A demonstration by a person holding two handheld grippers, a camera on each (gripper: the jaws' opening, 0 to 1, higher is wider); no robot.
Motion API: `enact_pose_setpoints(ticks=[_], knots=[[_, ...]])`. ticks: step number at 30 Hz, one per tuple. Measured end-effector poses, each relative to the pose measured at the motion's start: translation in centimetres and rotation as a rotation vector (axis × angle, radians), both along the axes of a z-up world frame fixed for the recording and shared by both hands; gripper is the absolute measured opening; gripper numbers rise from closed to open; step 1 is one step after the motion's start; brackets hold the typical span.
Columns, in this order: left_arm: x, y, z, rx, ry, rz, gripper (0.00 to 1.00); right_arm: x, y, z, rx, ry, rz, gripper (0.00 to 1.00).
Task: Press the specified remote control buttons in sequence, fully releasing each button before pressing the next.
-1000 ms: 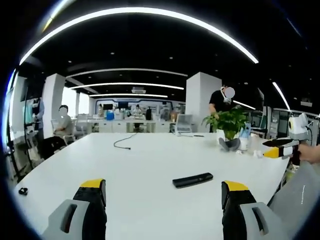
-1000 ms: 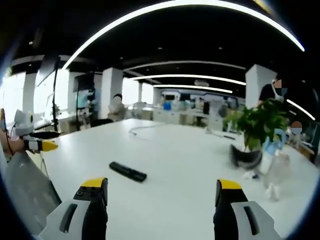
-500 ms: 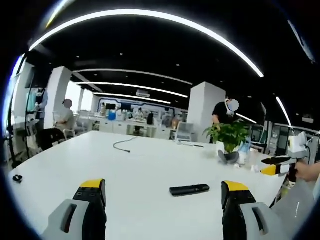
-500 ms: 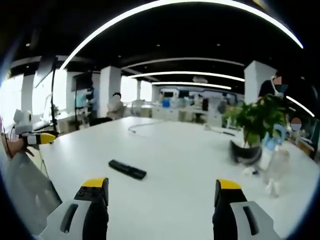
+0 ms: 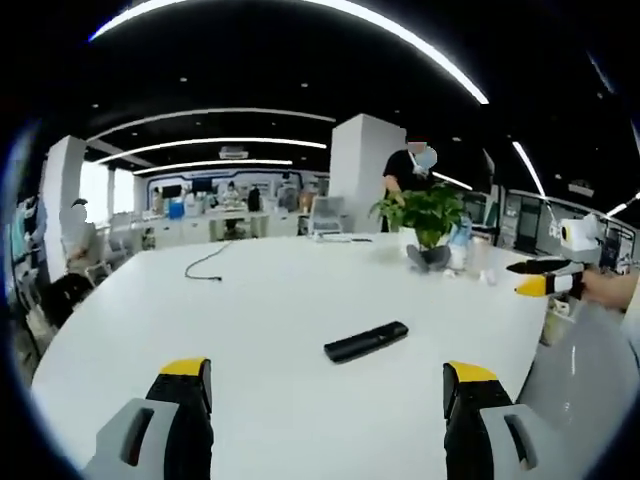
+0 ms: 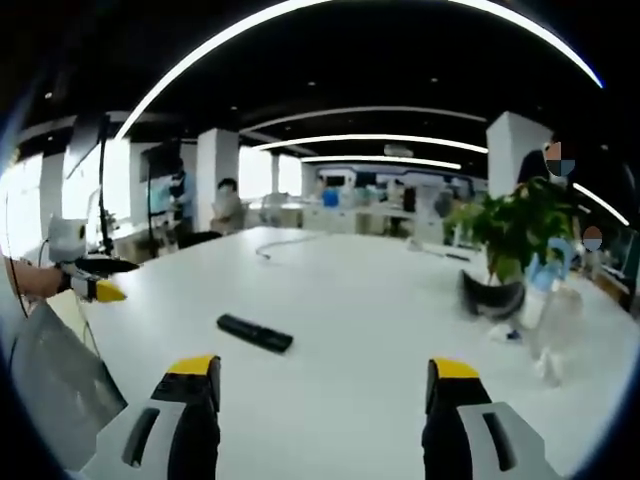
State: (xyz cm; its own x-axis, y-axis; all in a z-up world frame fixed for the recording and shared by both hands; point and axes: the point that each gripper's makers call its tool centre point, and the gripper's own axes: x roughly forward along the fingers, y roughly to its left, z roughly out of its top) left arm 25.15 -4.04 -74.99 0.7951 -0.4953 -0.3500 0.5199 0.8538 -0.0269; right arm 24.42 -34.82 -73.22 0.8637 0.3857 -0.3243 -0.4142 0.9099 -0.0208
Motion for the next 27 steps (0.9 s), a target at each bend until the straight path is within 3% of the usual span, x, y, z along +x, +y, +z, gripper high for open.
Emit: enact_pose_setpoints(ticks=[4,9,11,16,17,19,21,22,23,27], knots=[[0.6,-1.6,-1.0,0.004,0.053,-0.074,1.0,0.0,0.0,-0.4,-0.006,0.013,0.006,0.82],[1.4,-2.8,-3.2,0.101,0.158,-0.181,1.0,0.0,0.0,-0.8,-0.034,0.022,0.016,0.81],[1.9,-3.5,-3.6,0.141,0.157,-0.23,1.0,-0.1,0.1,-0.9,-0.037,0.028,0.021,0.8],[2.5,-5.6,-4.3,0.159,0.21,-0.329,1.0,-0.1,0.1,-1.1,-0.037,0.035,0.025,0.79],[2.7,-5.8,-4.4,0.168,0.208,-0.341,0.98,-0.1,0.1,-1.2,-0.037,0.037,0.025,0.78],[3.1,-6.1,-4.8,0.192,0.222,-0.37,0.81,-0.1,0.1,-1.2,-0.044,0.037,0.027,0.76],[4.1,-6.5,-5.0,0.213,0.194,-0.371,0.85,-0.2,0.0,-1.3,-0.049,0.041,0.025,0.74],[4.3,-6.8,-5.2,0.208,0.209,-0.384,0.87,-0.2,-0.1,-1.4,-0.052,0.043,0.023,0.74],[3.8,-7.2,-5.8,0.205,0.276,-0.418,0.85,-0.2,-0.1,-1.5,-0.052,0.049,0.019,0.73],[4.9,-8.0,-6.3,0.274,0.263,-0.479,0.8,-0.2,-0.4,-1.5,-0.044,0.052,0.003,0.73]])
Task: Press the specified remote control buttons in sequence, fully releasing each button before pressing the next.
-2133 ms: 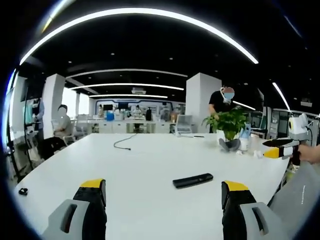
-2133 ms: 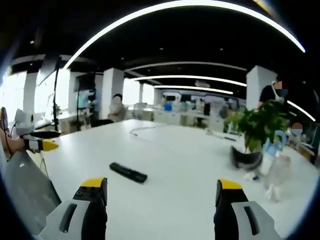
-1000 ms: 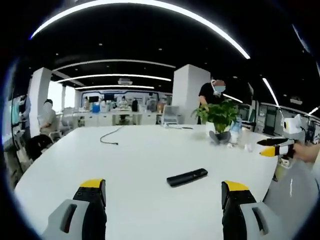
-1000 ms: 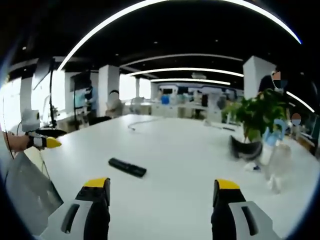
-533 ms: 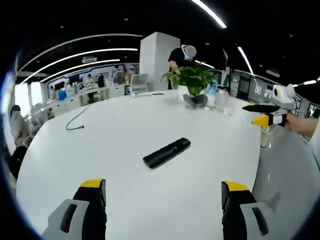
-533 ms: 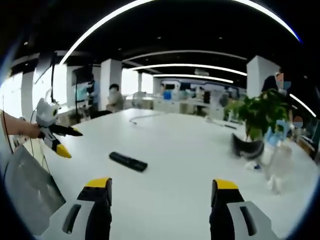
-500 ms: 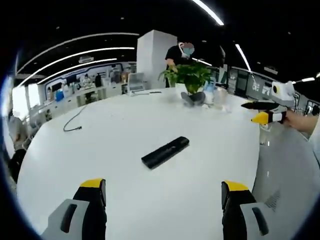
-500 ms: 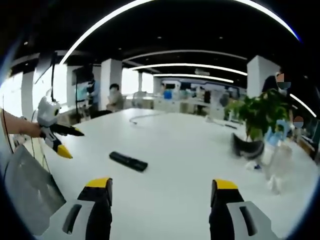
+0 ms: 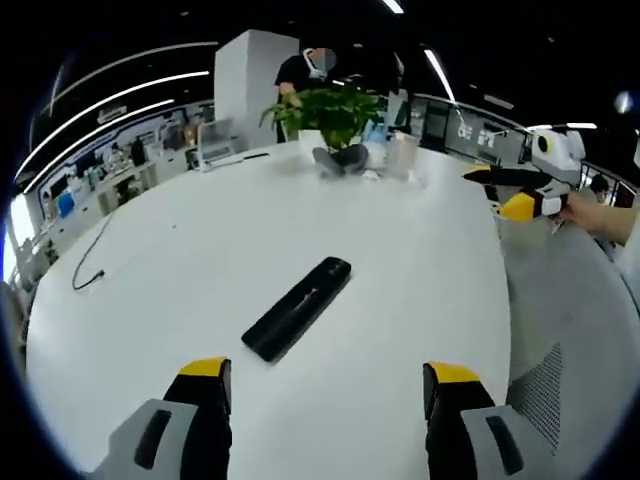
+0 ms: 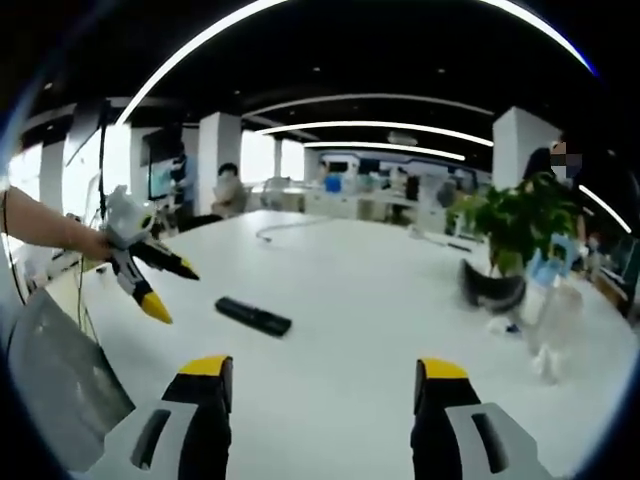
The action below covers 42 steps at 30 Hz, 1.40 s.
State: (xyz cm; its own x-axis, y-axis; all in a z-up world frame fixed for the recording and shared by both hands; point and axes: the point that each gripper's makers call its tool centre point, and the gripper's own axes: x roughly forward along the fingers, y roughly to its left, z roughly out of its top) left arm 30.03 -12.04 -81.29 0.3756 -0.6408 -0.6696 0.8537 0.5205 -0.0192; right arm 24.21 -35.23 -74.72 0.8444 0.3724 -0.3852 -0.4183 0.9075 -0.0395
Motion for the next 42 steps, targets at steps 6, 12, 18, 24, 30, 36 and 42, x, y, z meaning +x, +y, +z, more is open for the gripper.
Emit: enact_pose_setpoints(ticks=[6,12,18,24,30,36,42], knots=[[1.8,-1.1,-0.6,0.052,0.019,-0.079,0.75,-0.1,-0.4,-0.2,0.01,0.019,-0.028,0.69],[3.6,-1.3,-1.1,0.093,0.058,-0.102,0.67,-0.2,-0.6,-0.4,0.007,0.03,-0.032,0.63],[4.6,-1.1,-1.8,0.161,0.081,-0.148,0.6,-0.2,-0.6,-0.7,-0.002,0.045,-0.032,0.61],[5.0,-1.1,-2.7,0.23,0.095,-0.206,0.53,-0.2,-0.8,-1.1,-0.005,0.058,-0.03,0.6],[5.0,-1.6,-3.7,0.264,0.137,-0.227,0.45,-0.2,-0.7,-1.1,-0.001,0.063,-0.025,0.58],[5.5,-2.1,-4.1,0.278,0.142,-0.231,0.43,-0.2,-0.7,-1.2,0.005,0.069,-0.027,0.57],[5.7,-1.9,-4.8,0.335,0.136,-0.26,0.41,-0.3,-0.6,-1.2,0.009,0.074,-0.023,0.56]])
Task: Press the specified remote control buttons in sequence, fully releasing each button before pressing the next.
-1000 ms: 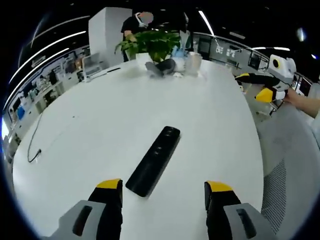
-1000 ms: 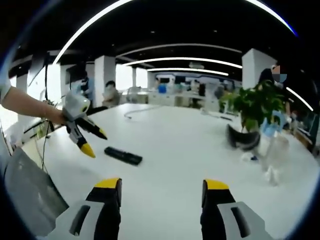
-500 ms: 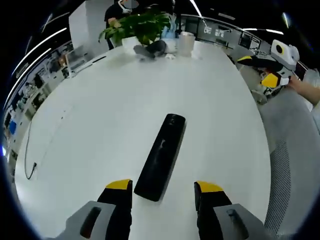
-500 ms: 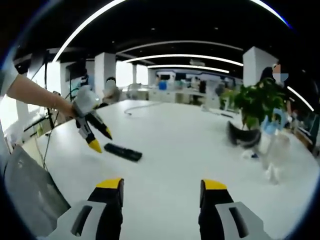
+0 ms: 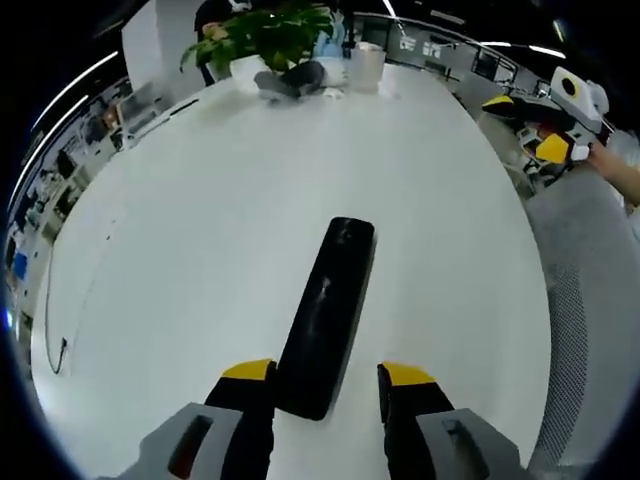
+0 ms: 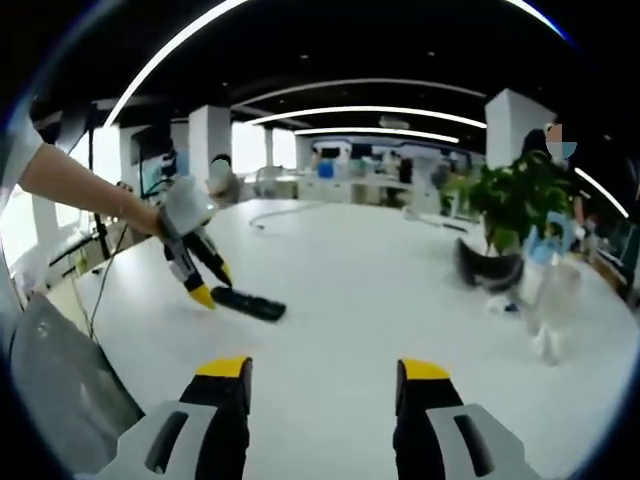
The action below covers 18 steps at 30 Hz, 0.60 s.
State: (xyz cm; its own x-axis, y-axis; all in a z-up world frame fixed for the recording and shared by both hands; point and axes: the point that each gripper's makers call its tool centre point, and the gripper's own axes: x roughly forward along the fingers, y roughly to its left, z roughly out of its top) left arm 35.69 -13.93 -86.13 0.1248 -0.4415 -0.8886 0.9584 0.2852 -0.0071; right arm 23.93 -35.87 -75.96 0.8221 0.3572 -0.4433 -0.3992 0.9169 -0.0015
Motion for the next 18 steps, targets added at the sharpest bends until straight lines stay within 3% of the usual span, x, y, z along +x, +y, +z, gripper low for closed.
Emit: enact_pose_setpoints(ticks=[10,14,18], knots=[[0.34,0.02,-0.28,0.043,-0.005,-0.029,0.34,-0.09,0.13,-0.21,-0.004,0.01,0.012,0.54],[-0.1,-0.17,-0.32,0.05,0.001,-0.049,0.26,-0.14,0.24,-0.31,-0.007,0.016,0.019,0.52],[-0.33,-0.17,-0.3,0.068,-0.033,-0.097,0.25,-0.19,0.49,-0.51,-0.011,0.026,0.031,0.5]])
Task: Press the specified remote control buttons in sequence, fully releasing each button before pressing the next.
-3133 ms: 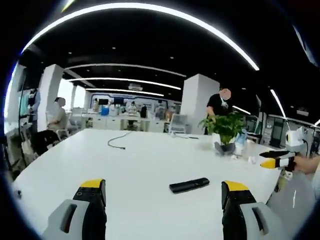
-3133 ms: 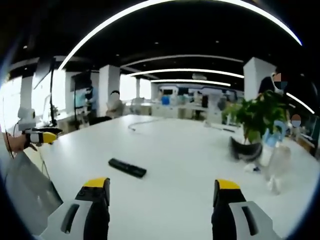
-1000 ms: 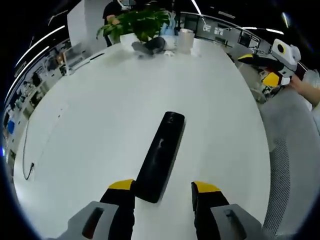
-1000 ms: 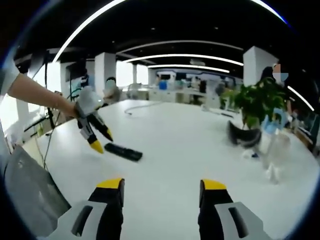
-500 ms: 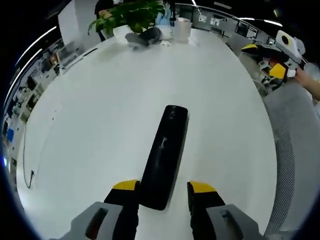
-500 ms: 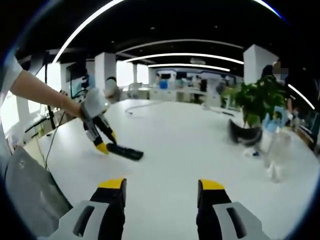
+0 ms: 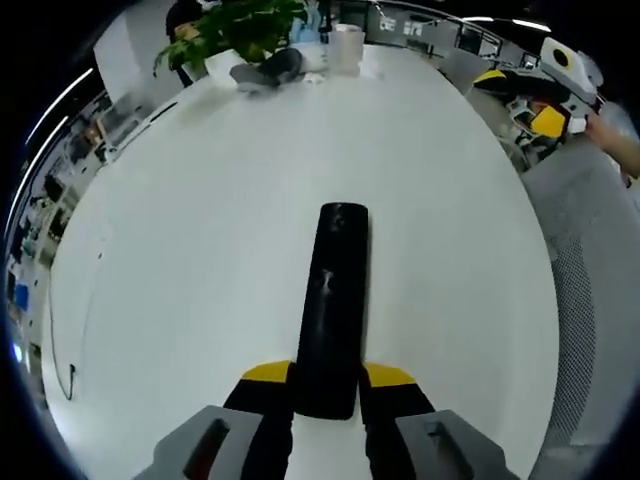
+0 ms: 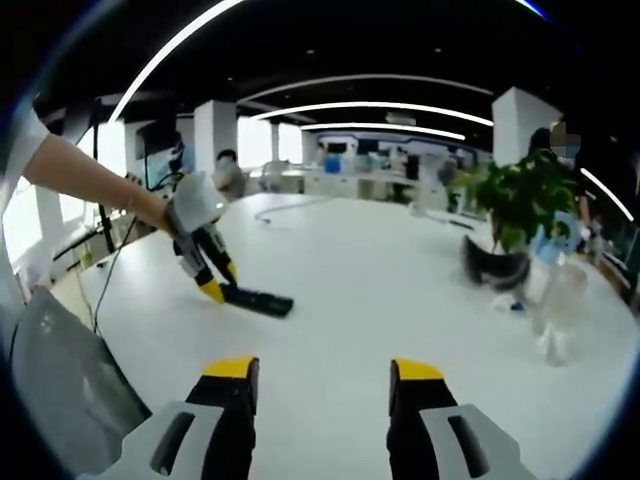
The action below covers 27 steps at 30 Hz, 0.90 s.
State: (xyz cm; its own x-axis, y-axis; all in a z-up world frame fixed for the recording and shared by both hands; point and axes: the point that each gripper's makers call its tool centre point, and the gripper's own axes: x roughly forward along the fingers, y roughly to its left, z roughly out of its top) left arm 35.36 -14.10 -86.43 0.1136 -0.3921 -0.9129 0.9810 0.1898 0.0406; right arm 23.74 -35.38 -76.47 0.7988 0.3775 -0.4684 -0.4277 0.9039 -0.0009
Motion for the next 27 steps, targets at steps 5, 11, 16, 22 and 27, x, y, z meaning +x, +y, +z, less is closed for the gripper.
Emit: enact_pose_setpoints(ticks=[5,11,16,22,27], knots=[[-0.2,-0.1,0.0,0.019,-0.022,-0.065,0.24,-0.1,0.3,-0.2,-0.011,0.006,0.015,0.49],[-0.5,-0.4,0.0,0.08,-0.033,-0.149,0.24,-0.1,0.3,-0.3,-0.012,0.011,0.02,0.48],[-0.9,-0.6,-0.1,0.112,-0.029,-0.18,0.24,-0.2,0.3,-0.3,-0.018,0.015,0.023,0.47],[-1.4,-0.6,-0.1,0.164,-0.027,-0.217,0.24,-0.2,0.4,-0.5,-0.016,0.021,0.031,0.45],[-1.7,-0.5,-0.2,0.175,-0.018,-0.208,0.24,-0.3,0.5,-0.6,-0.016,0.029,0.037,0.44]])
